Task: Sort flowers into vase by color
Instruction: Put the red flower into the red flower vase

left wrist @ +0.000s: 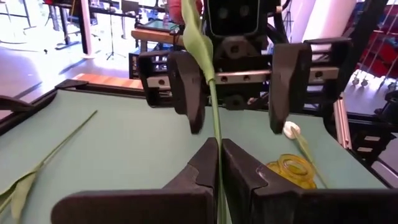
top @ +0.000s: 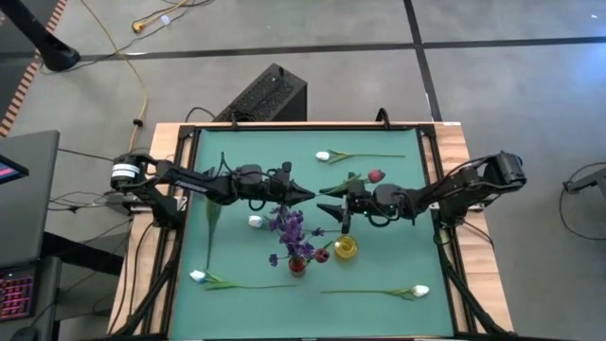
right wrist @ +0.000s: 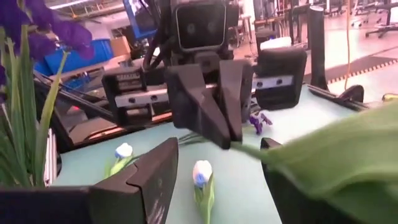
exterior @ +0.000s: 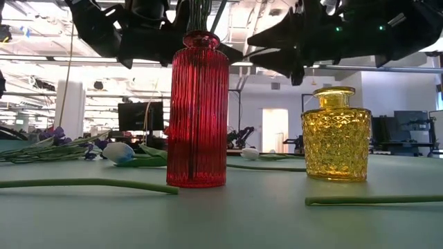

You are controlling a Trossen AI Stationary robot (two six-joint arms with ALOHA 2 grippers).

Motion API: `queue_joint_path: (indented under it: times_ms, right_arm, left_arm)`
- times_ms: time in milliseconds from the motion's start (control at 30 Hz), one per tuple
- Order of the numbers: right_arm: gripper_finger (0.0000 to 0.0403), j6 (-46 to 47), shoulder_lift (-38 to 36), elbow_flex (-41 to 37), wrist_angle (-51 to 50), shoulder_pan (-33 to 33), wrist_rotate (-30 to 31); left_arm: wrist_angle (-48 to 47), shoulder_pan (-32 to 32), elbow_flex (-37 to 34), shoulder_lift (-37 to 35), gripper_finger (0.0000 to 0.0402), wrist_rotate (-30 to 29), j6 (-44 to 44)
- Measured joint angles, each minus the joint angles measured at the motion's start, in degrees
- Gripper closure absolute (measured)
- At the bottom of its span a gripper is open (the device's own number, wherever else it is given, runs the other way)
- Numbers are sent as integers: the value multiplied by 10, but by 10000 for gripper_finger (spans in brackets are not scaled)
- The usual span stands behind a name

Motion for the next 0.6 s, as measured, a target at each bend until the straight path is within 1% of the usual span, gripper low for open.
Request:
queue_joint_path:
  times_ms: [300, 400, 533, 600]
  right_arm:
    - [148, 10, 0, 0, 22, -11, 21]
    - [148, 55, 0, 0, 20, -14, 32]
    - [148, 134, 1, 0, 11, -15, 34]
    - [148, 159, 1, 0, 5, -15, 34]
  left_arm:
    - [0, -2, 0, 0, 401, -1, -5]
    - [2, -3, 0, 0, 401, -7, -6]
    - [12, -2, 0, 0, 401, -20, -6]
    - [13, -2, 0, 0, 401, -25, -6]
